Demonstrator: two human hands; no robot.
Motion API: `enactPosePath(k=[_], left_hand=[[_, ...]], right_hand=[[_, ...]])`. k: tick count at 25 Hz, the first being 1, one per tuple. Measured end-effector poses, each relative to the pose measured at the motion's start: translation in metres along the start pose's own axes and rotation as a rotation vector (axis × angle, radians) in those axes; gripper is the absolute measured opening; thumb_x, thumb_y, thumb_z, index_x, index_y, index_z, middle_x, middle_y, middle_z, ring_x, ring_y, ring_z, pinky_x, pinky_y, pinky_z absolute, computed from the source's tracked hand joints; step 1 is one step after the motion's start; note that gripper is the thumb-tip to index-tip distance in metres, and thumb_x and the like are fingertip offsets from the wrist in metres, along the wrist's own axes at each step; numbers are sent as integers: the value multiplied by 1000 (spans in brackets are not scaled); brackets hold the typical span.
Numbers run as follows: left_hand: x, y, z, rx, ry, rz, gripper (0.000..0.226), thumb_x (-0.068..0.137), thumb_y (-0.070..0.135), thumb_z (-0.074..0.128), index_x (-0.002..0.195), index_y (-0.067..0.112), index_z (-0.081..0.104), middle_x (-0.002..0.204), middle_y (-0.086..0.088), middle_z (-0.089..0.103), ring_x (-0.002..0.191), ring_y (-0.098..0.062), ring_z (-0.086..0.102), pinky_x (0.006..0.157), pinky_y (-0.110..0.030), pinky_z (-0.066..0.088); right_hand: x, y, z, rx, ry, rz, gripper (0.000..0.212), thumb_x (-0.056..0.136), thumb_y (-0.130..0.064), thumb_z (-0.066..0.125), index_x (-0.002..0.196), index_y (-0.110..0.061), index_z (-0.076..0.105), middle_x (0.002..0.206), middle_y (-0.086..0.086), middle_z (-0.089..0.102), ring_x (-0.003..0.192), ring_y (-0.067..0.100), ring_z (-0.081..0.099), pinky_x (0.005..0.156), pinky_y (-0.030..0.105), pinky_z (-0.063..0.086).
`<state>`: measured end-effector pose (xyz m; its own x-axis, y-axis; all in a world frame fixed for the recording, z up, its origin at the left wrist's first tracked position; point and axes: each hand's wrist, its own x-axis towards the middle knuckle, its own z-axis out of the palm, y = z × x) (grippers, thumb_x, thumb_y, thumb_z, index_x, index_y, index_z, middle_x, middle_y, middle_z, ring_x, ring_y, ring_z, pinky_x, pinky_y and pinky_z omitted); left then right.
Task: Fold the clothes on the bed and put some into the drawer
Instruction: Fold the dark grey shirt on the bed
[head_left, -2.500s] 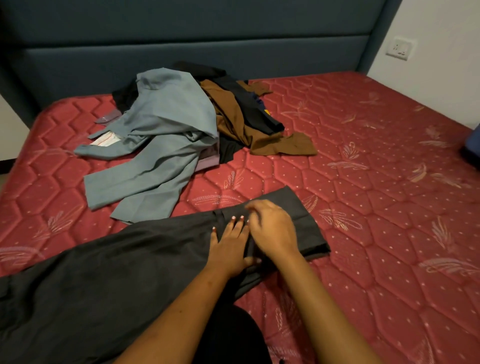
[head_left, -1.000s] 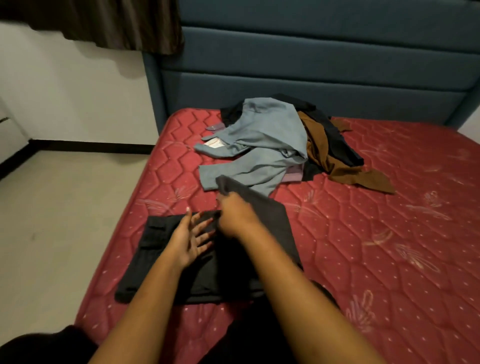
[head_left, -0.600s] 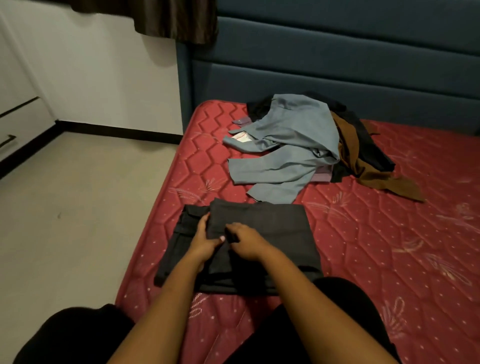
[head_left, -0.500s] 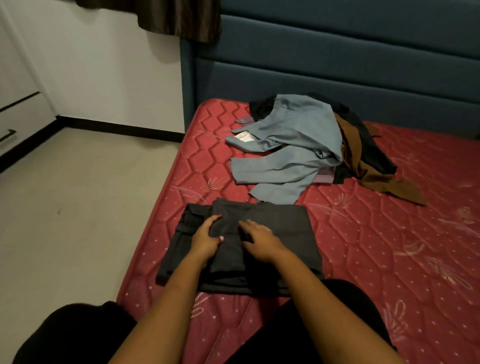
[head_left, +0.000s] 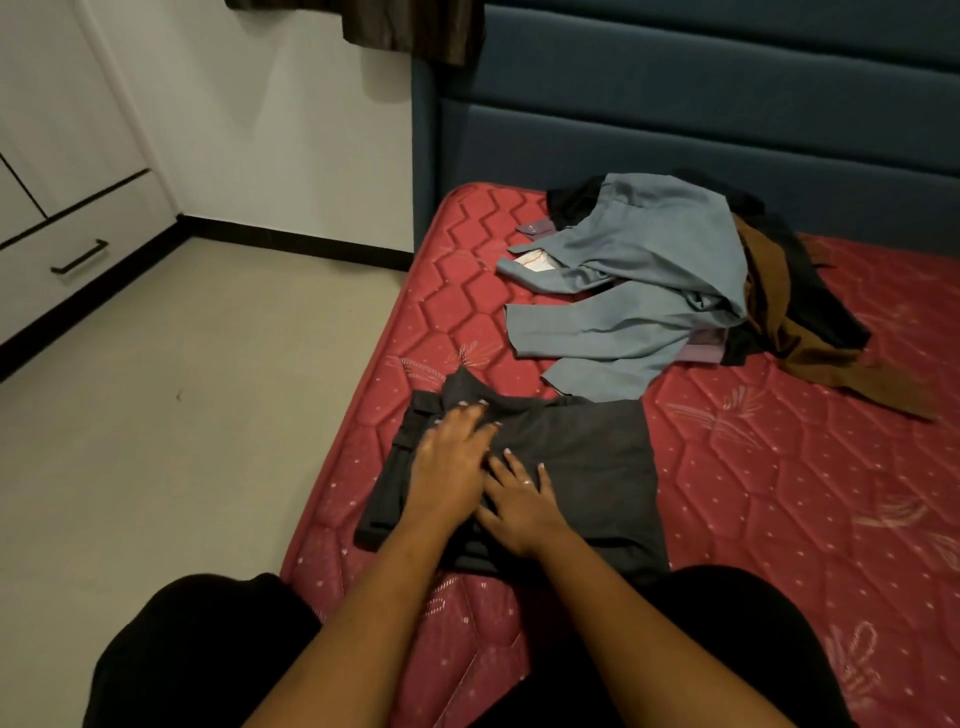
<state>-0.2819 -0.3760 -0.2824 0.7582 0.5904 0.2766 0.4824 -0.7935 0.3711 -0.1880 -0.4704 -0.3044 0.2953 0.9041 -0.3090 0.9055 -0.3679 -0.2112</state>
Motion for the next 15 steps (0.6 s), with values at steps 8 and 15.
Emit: enactPosePath(k=[8, 15], left_hand=[[-5, -9, 45, 78, -510, -119, 108, 68, 83, 52, 151, 41, -3, 161, -1, -14, 147, -22, -17, 116, -48, -9], [7, -12, 41, -171, -491, -312, 138, 57, 71, 75, 151, 30, -18, 162, 6, -4, 148, -13, -1, 119, -43, 3]], right_hand=[[-4, 87, -10, 132, -5, 447, 71, 87, -76, 20, 147, -51, -10, 157, -21, -17, 146, 19, -19, 107, 67, -10], [-19, 126, -27, 525, 230, 873, 102, 76, -74, 54, 153, -35, -1, 162, -2, 3, 147, 31, 7, 114, 58, 9]])
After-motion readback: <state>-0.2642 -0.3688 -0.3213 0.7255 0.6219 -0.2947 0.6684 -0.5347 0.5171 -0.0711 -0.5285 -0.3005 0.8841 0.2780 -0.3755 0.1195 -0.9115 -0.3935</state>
